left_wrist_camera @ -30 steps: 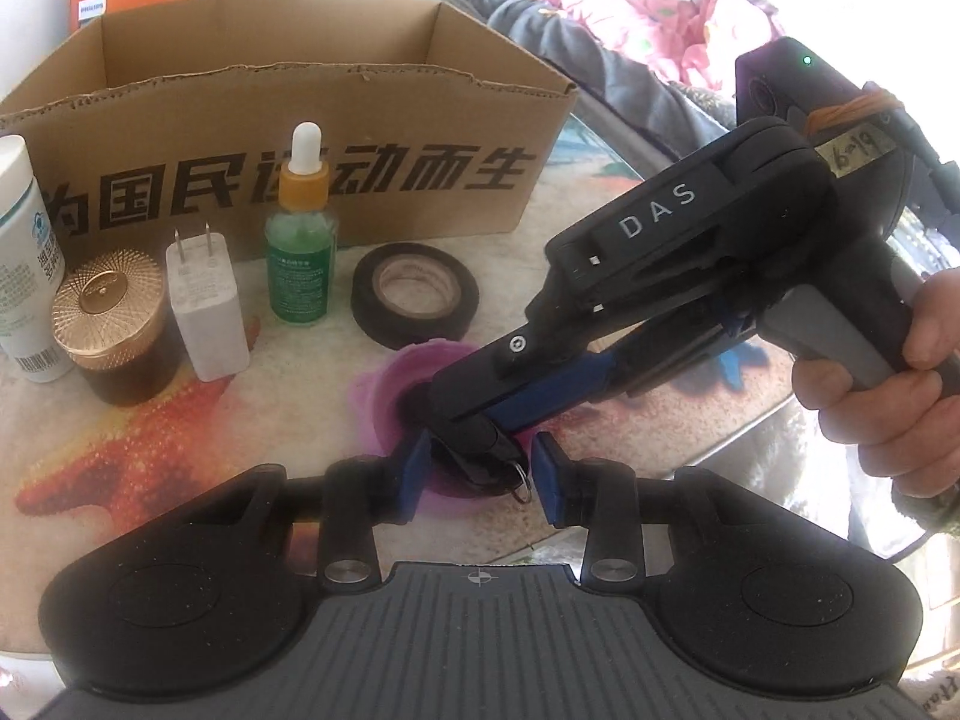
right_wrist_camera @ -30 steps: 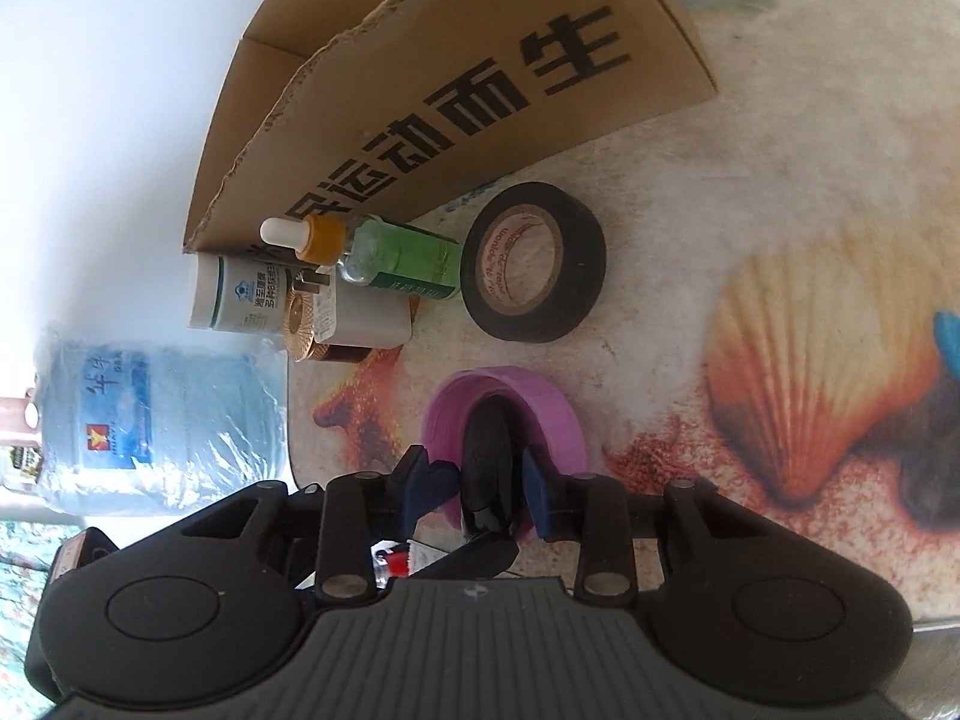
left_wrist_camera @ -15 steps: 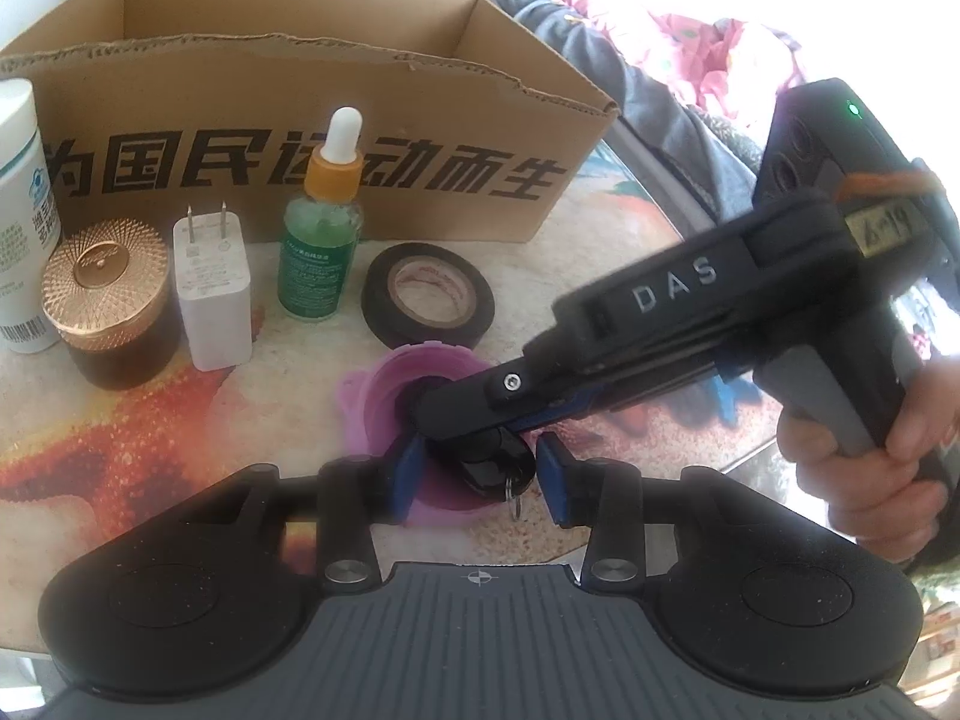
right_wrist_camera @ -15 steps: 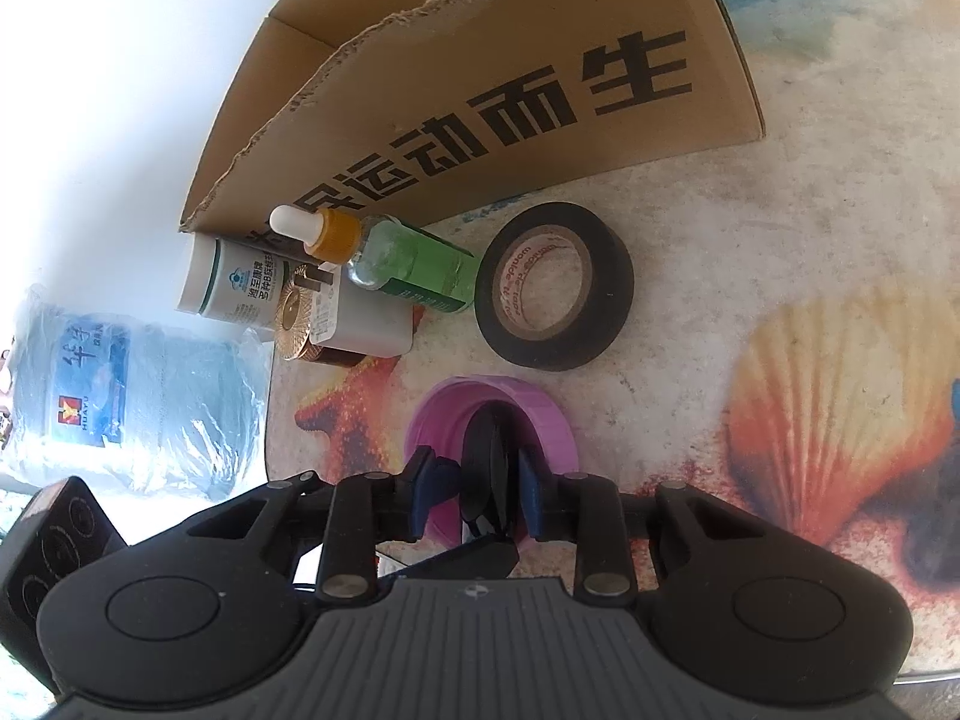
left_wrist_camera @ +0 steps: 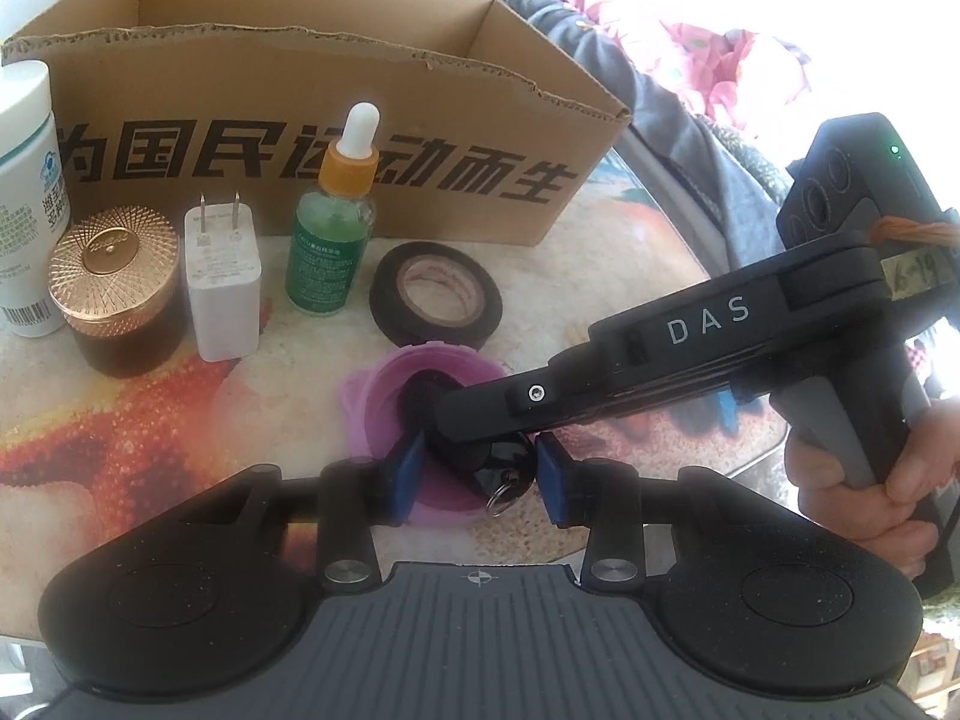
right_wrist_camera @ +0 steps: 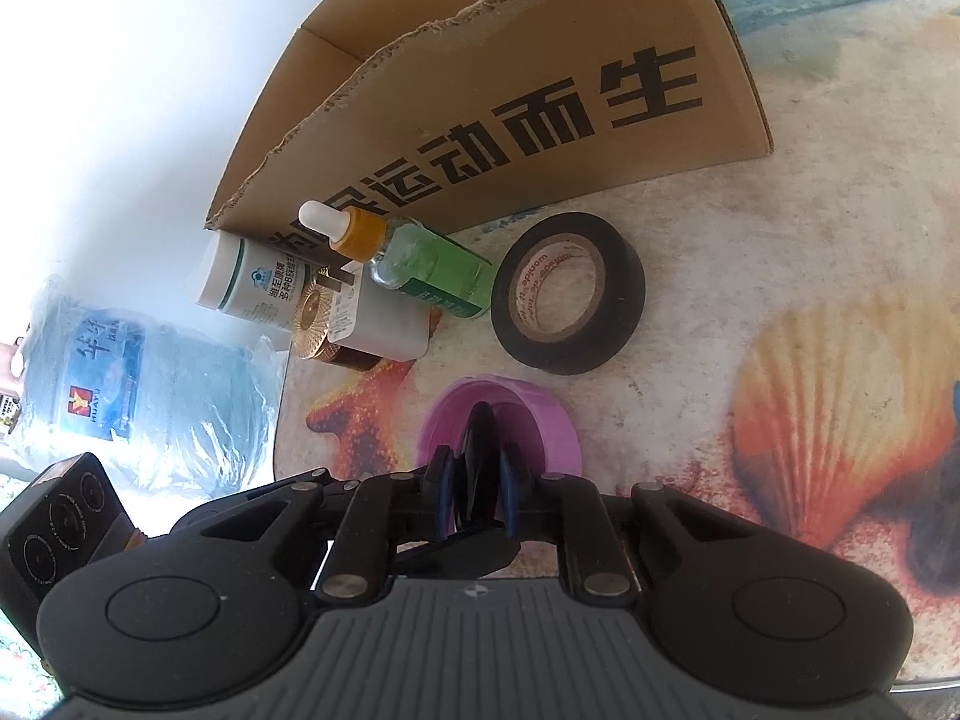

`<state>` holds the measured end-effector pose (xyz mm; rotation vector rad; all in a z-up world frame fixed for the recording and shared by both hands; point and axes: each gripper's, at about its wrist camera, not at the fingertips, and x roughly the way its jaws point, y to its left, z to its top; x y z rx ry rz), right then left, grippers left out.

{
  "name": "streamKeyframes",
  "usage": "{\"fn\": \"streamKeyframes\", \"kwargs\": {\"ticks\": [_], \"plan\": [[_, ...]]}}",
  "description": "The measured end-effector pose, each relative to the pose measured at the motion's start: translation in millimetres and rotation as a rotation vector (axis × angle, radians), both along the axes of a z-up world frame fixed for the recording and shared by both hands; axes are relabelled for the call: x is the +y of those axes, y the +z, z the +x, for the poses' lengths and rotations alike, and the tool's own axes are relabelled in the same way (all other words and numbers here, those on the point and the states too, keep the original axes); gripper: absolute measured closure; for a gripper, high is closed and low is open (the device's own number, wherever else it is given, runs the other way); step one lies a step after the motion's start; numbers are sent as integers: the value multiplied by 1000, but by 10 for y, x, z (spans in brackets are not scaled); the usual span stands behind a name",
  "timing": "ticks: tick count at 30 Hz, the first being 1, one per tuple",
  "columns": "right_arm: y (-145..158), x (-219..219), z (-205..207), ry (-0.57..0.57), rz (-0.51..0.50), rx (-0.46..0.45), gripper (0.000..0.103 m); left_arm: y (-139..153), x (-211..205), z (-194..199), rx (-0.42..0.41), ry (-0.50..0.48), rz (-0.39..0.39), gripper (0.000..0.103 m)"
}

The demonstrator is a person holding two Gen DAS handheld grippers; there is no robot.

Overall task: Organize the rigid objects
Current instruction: 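Carry the small black item into the box and open the right gripper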

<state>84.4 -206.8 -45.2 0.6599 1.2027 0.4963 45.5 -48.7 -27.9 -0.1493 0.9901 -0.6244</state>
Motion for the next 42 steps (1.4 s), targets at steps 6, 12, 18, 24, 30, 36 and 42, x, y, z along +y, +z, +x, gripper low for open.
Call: {"fn": "streamKeyframes", "kwargs": {"ticks": [6, 12, 18, 24, 30, 36, 42], "plan": [[138, 7, -85, 1, 9, -55, 85, 132, 46, -63, -39, 7, -14, 65], [524, 86, -150, 20, 2, -173, 85, 463, 132, -136, -137, 32, -29, 65], [1064, 227, 29, 48, 16, -338, 85, 932, 305, -32, -272, 81, -35, 65], [1429, 420, 623, 91, 50, -426, 85, 1277, 456, 425, -335, 153, 2, 65], [1254, 645, 1536, 101, 119, -290, 85, 1201, 593, 1146, -261, 212, 72, 65], [778, 883, 2203, 109, 122, -140, 88, 992, 677, 1538, -203, 265, 188, 65], [503, 1051, 2525, 108, 96, -62, 88, 1000, 822, 1522, -223, 299, 185, 63]]}}
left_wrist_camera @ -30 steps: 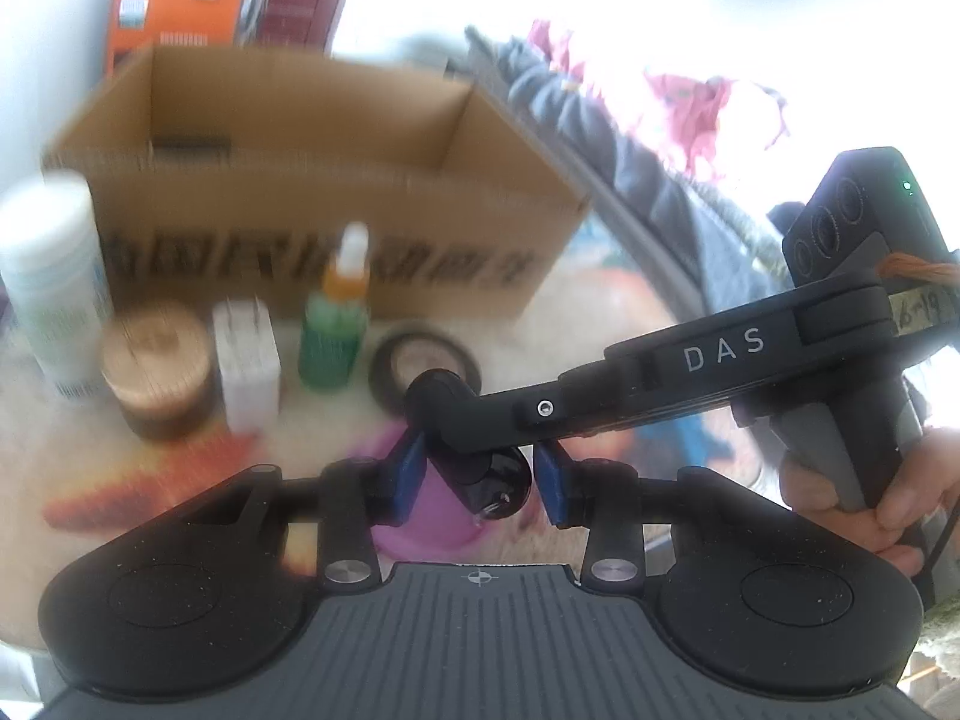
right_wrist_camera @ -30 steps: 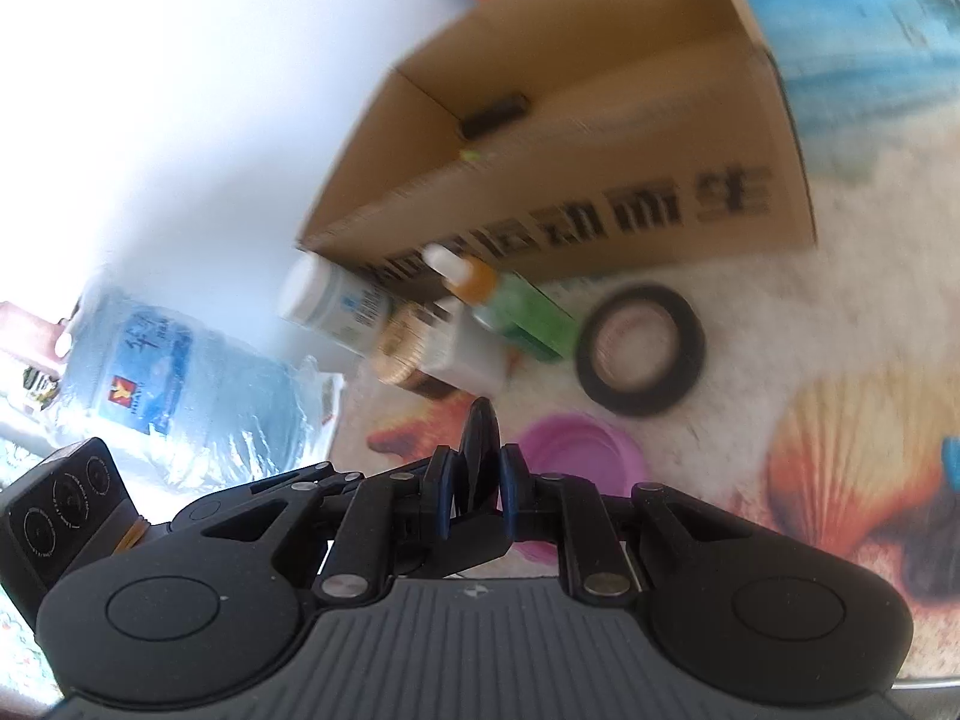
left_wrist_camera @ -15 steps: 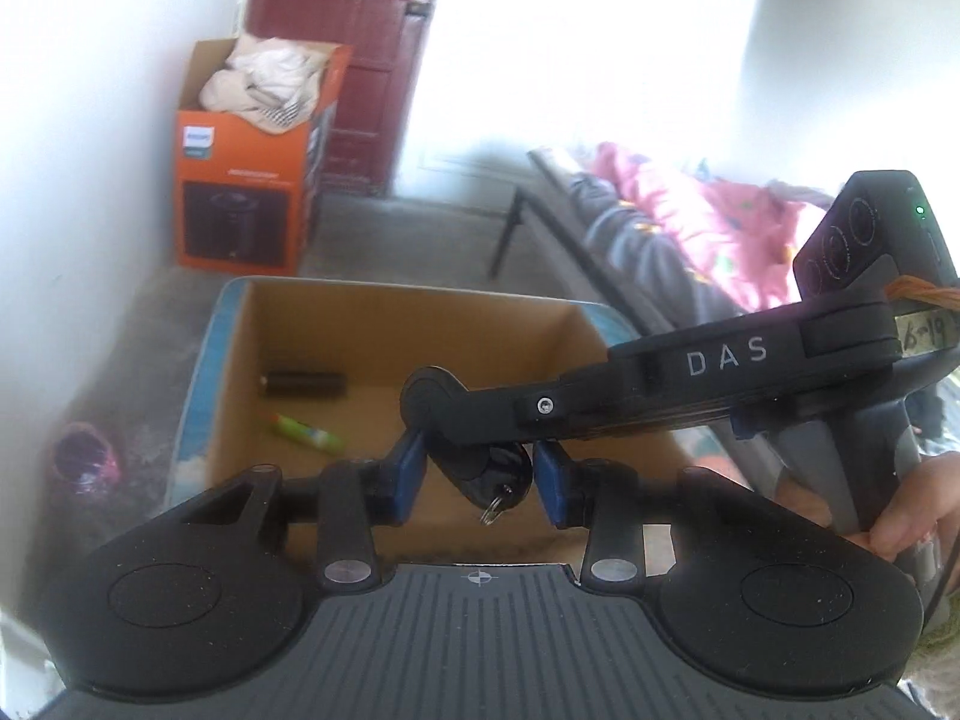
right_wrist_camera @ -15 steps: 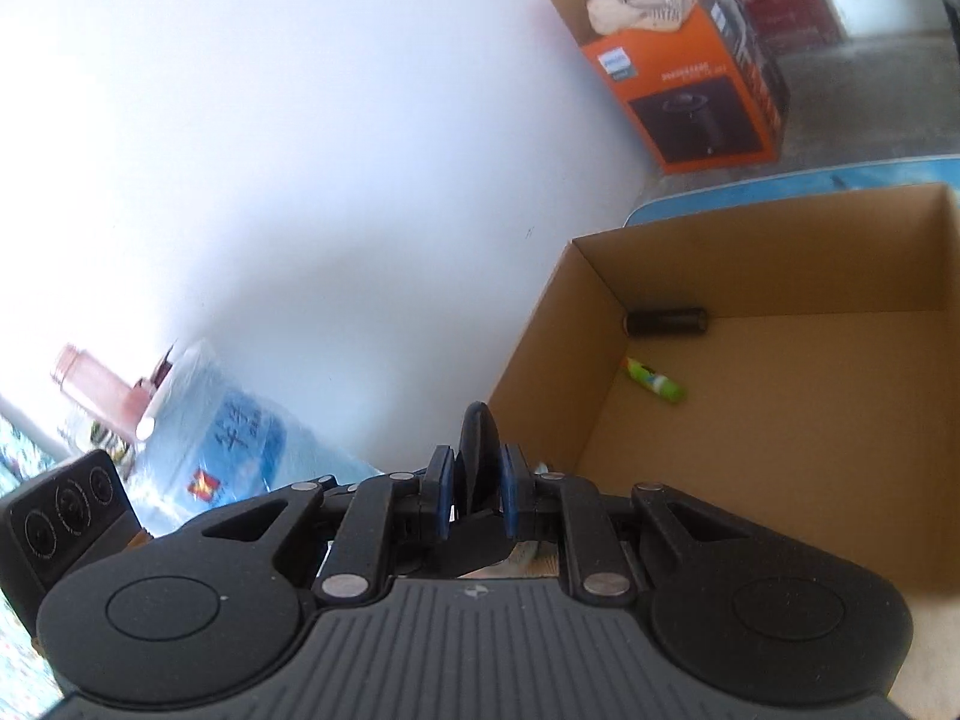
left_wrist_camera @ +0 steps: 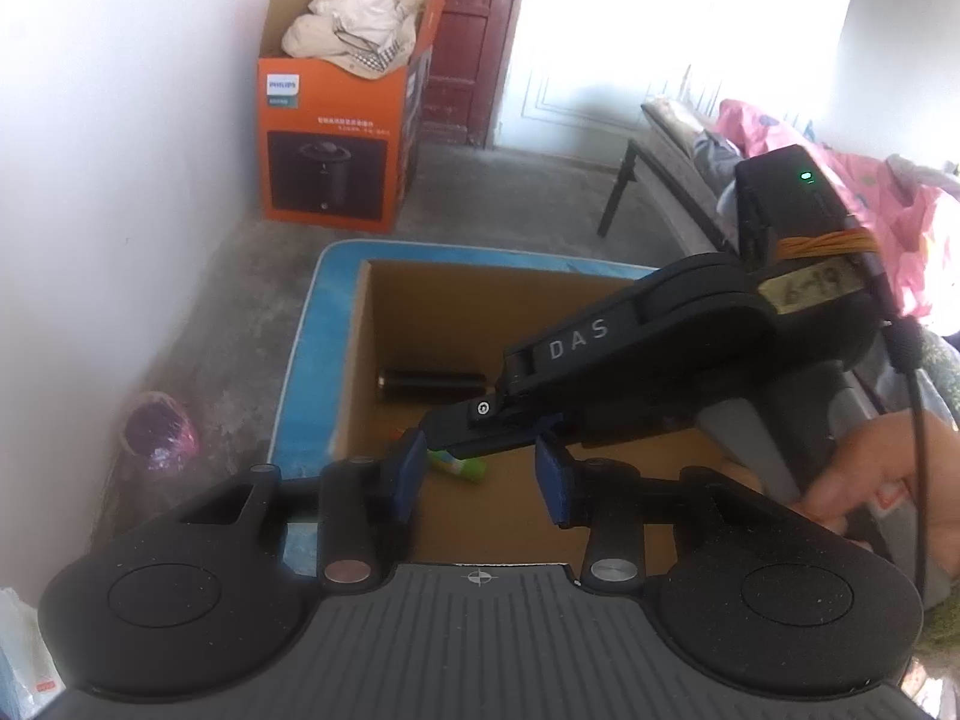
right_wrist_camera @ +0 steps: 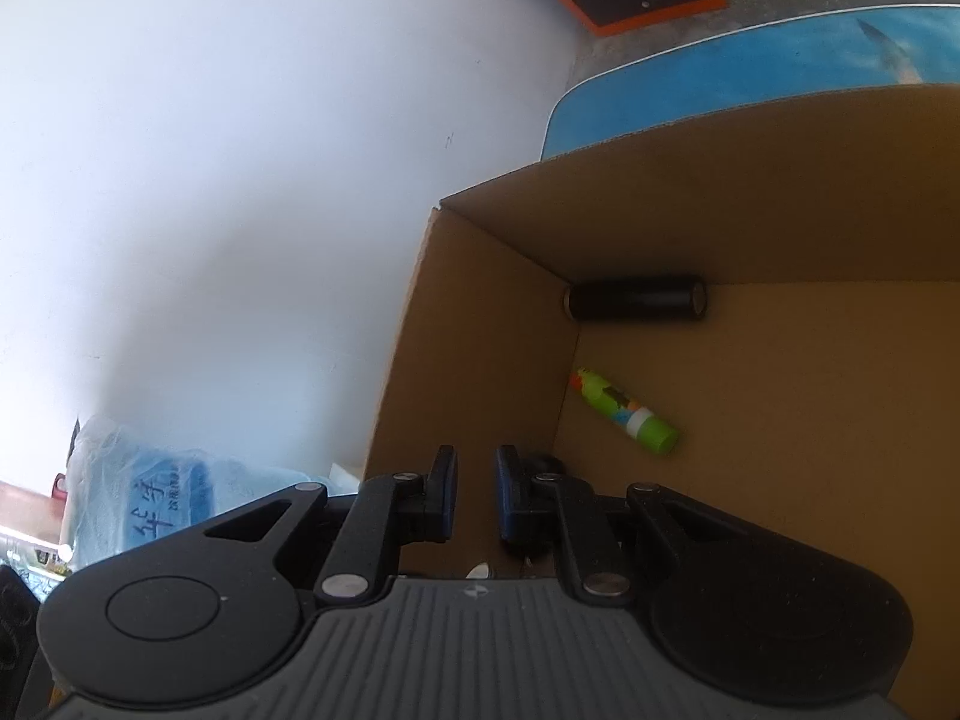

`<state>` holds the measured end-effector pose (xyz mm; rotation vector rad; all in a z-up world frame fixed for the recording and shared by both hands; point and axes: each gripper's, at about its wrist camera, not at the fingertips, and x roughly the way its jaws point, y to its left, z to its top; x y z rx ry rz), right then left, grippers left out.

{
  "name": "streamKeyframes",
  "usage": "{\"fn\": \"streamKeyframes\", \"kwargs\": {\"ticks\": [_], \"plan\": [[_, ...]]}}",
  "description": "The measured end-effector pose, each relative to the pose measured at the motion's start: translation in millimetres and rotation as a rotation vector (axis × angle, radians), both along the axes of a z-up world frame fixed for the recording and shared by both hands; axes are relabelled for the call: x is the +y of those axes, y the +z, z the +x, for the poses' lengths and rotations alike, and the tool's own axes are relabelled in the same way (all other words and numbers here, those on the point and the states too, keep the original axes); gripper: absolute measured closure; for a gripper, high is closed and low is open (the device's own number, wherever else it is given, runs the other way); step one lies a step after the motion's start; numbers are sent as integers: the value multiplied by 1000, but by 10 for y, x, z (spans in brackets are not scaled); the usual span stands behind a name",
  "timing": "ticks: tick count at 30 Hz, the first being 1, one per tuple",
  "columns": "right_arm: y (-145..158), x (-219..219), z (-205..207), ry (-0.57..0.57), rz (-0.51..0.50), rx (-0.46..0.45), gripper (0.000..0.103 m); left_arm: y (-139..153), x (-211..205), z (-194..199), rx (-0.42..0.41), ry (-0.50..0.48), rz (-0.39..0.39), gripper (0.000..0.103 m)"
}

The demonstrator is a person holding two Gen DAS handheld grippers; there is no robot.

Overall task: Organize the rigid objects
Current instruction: 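Carry the small black item into the box and open the right gripper, then close the right gripper on the rim of the pink bowl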

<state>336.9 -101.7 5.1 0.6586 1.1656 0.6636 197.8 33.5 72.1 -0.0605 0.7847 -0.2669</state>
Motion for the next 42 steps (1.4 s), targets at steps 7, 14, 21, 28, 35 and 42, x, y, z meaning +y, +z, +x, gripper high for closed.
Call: {"fn": "streamKeyframes", "kwargs": {"ticks": [7, 14, 21, 28, 35, 42], "plan": [[144, -104, -138, -11, 17, -42, 88, 104, 89, -156, -37, 6, -35, 61], [546, -531, -764, -43, 18, -154, 86, 321, 51, -596, -127, -41, -62, 50], [753, -1058, -1762, -107, 39, -272, 82, 287, -41, -1132, -154, -145, -83, 31], [469, -1454, -2698, -221, -59, -296, 63, -150, -270, -1481, -32, -266, -88, 15], [-56, -1331, -3107, -315, -255, -274, 51, -689, -664, -1655, 91, -345, -9, 12], [-312, -1086, -3030, -267, -287, -281, 58, -964, -874, -1726, 97, -379, 87, 13]]}}
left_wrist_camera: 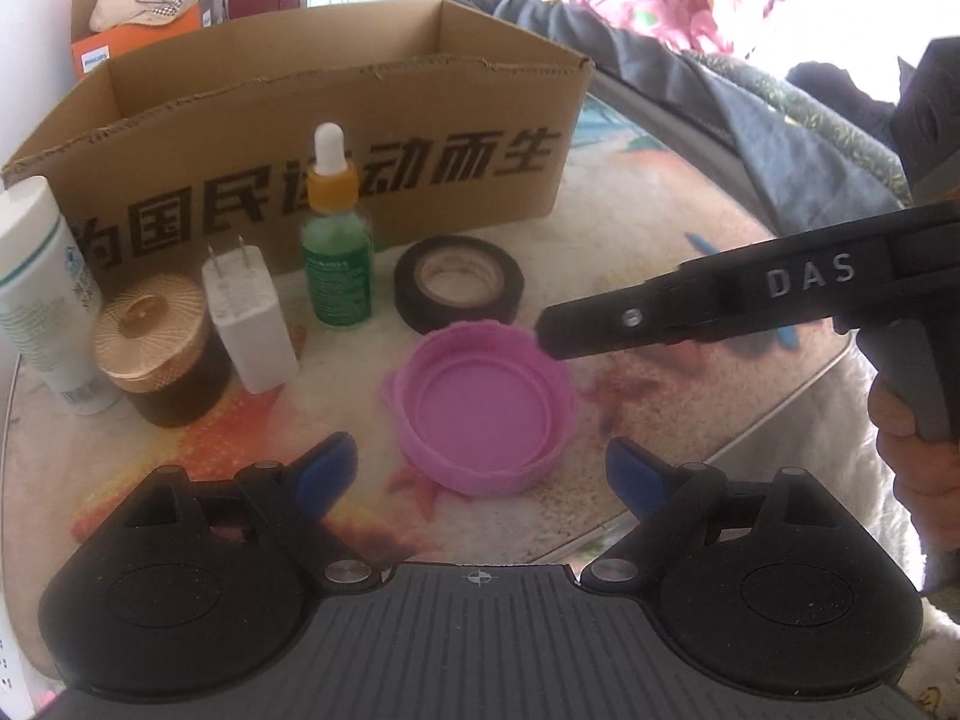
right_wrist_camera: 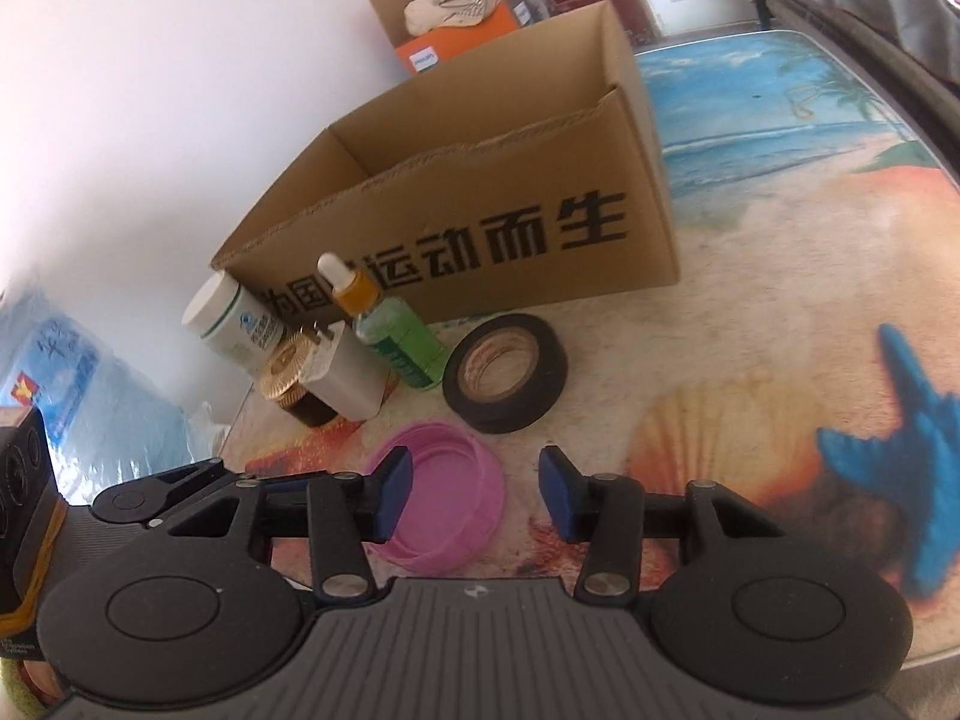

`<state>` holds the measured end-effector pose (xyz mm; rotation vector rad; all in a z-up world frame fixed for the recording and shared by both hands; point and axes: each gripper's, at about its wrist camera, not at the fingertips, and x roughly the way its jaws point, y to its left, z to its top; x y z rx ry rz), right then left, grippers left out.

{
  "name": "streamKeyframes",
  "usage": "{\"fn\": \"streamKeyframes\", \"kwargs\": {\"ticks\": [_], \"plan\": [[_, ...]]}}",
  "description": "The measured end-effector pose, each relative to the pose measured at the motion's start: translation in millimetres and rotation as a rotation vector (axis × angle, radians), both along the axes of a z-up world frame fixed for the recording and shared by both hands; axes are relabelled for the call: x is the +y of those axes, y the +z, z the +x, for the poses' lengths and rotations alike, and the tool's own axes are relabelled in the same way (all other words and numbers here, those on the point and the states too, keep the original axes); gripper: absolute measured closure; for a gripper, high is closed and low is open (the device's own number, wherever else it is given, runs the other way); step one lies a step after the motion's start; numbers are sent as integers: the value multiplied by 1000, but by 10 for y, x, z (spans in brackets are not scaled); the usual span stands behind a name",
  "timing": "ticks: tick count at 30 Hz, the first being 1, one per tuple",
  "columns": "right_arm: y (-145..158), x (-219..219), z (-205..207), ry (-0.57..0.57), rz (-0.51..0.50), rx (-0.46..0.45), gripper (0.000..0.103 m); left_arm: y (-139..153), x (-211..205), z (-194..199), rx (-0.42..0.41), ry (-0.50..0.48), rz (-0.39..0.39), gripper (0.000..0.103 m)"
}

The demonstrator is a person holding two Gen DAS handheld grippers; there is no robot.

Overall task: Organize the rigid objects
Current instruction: 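Close the right gripper on the rim of the pink bowl, then lift the pink bowl toward the cardboard box with the right gripper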

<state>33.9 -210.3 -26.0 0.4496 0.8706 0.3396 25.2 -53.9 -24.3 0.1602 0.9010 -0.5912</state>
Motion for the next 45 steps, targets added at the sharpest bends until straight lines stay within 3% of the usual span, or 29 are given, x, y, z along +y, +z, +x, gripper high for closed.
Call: {"fn": "streamKeyframes", "kwargs": {"ticks": [5, 9, 22, 28, 40, 45], "plan": [[-100, 110, 50, 38, -38, 13, 65, -89, -49, -6, -13, 13, 18, 26], [-183, 109, 65, 43, -33, 26, 78, -92, -88, -17, -35, 5, 23, 36], [-177, -93, 13, 2, -65, 13, 81, -97, -365, -48, -44, -60, 26, 37], [-190, -98, 4, 6, -63, -2, 81, -114, -421, -21, -62, -59, 73, 25], [-199, -113, -10, 0, -43, -16, 81, -143, -490, 13, -69, -47, 79, 25], [-198, -110, -26, -3, -44, -21, 81, -141, -504, 9, -76, -45, 76, 31]]}}
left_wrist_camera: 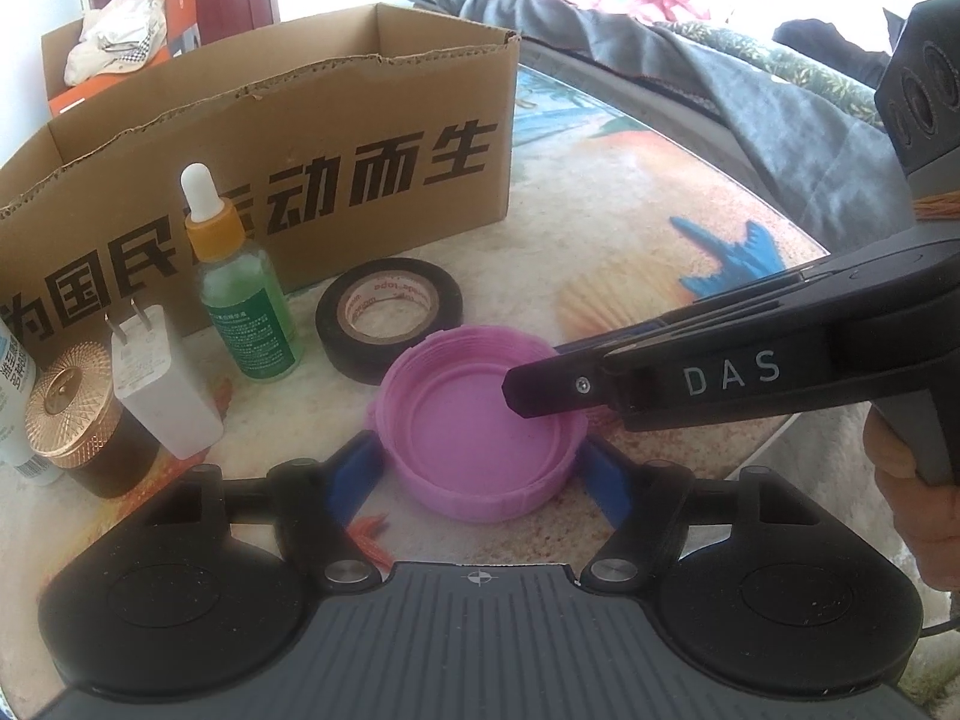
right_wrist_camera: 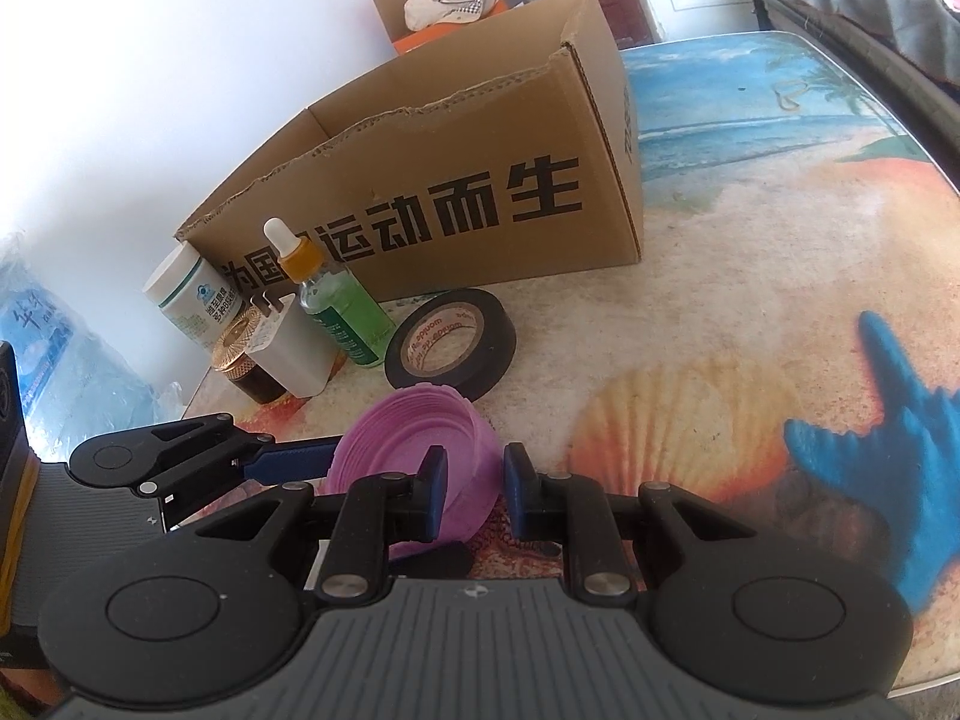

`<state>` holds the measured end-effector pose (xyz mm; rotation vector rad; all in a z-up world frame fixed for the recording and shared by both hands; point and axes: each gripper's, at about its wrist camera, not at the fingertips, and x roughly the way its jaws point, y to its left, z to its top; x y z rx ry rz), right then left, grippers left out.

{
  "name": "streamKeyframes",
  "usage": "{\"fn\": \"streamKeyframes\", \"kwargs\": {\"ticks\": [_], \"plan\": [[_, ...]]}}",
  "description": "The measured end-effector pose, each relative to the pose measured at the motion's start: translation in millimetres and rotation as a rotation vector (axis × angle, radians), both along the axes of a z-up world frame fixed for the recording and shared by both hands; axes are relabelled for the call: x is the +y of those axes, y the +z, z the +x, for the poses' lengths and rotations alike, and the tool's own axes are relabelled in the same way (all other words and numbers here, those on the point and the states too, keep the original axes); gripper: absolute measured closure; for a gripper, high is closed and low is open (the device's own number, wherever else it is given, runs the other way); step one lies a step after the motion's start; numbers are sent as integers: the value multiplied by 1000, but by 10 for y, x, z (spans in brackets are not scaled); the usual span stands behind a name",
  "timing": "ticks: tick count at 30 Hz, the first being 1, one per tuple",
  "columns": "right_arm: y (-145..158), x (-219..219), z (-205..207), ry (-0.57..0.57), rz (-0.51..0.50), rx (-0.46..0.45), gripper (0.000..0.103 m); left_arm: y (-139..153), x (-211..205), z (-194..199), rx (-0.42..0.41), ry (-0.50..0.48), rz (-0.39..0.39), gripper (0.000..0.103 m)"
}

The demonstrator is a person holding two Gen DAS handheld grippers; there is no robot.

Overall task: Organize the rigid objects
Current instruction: 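Lift the pink bowl toward the cardboard box with the right gripper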

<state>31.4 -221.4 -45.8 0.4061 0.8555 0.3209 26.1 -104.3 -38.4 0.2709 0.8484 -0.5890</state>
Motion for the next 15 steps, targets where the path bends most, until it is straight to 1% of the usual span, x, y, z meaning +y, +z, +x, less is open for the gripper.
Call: {"fn": "streamKeyframes", "kwargs": {"ticks": [15], "plan": [[28, -33, -67, -20, 8, 4, 80, 51, -15, -71, -24, -14, -4, 32]]}}
